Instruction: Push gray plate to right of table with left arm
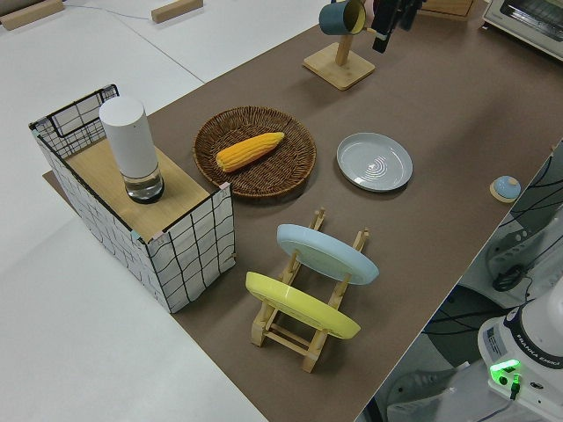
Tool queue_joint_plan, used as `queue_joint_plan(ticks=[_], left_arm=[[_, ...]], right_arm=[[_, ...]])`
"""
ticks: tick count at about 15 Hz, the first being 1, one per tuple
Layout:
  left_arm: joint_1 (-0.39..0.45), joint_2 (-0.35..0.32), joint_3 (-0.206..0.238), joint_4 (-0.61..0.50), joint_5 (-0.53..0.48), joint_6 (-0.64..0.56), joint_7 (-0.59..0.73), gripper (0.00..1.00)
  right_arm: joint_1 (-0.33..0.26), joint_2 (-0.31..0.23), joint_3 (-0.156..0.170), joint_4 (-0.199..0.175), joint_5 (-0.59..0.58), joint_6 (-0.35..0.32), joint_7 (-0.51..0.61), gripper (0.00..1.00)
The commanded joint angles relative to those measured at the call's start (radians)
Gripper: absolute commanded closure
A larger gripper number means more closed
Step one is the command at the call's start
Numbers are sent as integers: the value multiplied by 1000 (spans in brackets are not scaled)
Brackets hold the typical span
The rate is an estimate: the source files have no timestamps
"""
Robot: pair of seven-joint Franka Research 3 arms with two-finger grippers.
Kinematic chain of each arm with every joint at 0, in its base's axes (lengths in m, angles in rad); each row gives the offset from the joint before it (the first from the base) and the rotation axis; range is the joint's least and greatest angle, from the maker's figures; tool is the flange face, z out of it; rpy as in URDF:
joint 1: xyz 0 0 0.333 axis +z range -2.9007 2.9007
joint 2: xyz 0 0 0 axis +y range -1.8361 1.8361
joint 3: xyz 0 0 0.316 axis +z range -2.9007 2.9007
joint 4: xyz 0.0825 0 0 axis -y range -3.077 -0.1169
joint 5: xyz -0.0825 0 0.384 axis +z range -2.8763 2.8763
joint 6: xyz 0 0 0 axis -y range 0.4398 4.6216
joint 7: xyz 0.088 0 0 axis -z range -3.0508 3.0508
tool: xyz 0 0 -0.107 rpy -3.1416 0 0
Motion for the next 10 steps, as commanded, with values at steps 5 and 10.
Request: queue_joint_plan(ticks=[5, 10], left_arm=[[52, 13, 7, -251, 13, 226, 120, 92], [21, 17, -6, -369, 12, 297, 122, 99]], right_arm=[[-8, -10, 5, -4, -1, -12, -8, 5], [-8, -10, 5, -4, -1, -12, -8, 5]])
